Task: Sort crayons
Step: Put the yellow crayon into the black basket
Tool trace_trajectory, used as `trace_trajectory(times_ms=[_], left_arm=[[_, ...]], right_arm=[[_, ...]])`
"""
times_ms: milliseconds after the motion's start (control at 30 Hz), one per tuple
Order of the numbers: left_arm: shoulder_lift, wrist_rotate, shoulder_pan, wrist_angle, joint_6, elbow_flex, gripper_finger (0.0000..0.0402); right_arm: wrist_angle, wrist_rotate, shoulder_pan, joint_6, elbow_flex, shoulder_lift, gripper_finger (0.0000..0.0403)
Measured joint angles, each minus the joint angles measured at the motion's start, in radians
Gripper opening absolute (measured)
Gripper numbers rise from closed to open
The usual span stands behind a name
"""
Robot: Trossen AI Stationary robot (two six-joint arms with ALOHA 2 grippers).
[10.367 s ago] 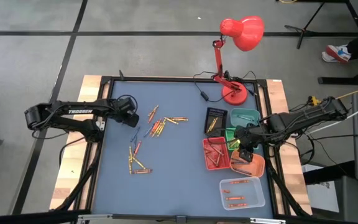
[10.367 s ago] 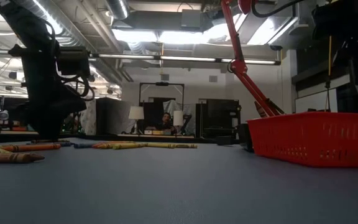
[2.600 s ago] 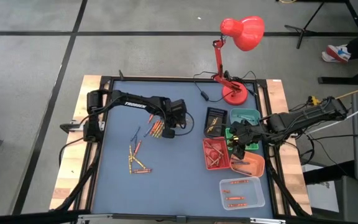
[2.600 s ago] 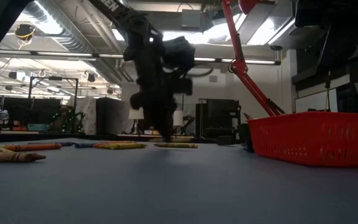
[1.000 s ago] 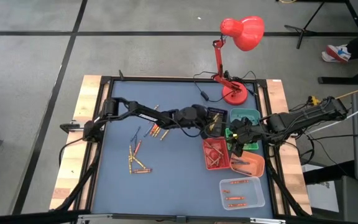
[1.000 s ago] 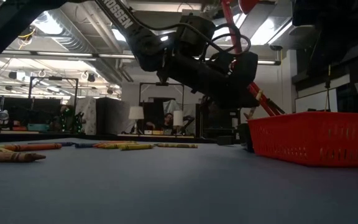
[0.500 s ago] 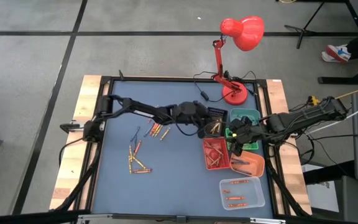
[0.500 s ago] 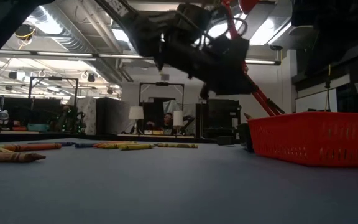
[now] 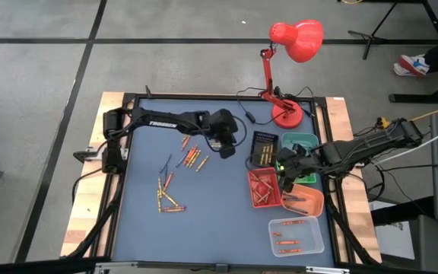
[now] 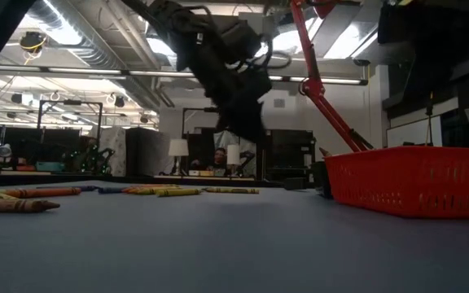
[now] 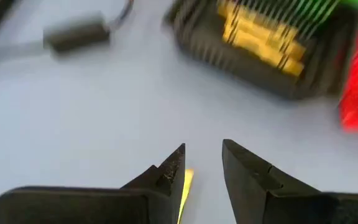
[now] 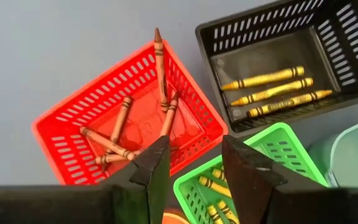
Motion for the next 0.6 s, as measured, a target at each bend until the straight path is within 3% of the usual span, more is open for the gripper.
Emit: trace_trajectory(times_ms=[200,600], left_arm=[[0.003,0.0,0.023,-0.16,0.001,0.0,0.0092],[0.005,0.0,0.015,-0.258,0.099,-0.001,0.0092]], right_arm=[[0.0,0.0,0.0,-0.029,0.0,0.047,0.0145],[0.002,0.0,0.0,-0.045,0.0,0.074,0.0145]])
